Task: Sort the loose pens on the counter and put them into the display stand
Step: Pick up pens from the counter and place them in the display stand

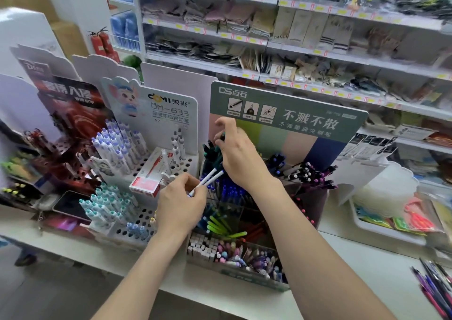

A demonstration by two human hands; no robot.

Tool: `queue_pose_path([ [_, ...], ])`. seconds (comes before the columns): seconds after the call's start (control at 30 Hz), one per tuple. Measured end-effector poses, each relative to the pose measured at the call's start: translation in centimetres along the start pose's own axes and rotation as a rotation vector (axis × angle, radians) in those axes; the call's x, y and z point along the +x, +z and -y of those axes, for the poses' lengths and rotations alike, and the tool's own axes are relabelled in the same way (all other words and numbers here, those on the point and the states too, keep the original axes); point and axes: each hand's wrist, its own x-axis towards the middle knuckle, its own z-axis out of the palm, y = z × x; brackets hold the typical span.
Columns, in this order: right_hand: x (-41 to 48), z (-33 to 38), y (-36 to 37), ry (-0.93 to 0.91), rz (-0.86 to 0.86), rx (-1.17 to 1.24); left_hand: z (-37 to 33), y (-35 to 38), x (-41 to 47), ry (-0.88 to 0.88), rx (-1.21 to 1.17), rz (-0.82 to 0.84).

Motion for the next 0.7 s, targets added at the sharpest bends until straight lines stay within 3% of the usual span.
queue_pose_path([
  [0.17, -0.5, -1.1, 0.6, -0.025, -0.144, -0.283, 0.6, -0.2, 0.3, 0.037, -0.018, 0.131],
  [0.3, -0.6, -0.6, 0.5, 0.008, -0.144, -0.418, 0.8, -0.1, 0.5, 0.088, -0.057, 0.185],
  [0.5, 1.2, 0.0, -0.9, 0.146, -0.175, -0.362, 1.1, 0.0, 0.3, 0.102, -0.101, 0.147],
  [0.6, 1.3, 0.7, -0.7, 0.048, 0.022, -0.315, 1.3, -0.1, 0.3, 0.112, -0.075, 0.148],
  [0.7, 0.9, 0.5, -0.3, 0.032, -0.053, -0.397, 1.6, -0.4, 0.2, 0.122, -0.069, 0.143],
])
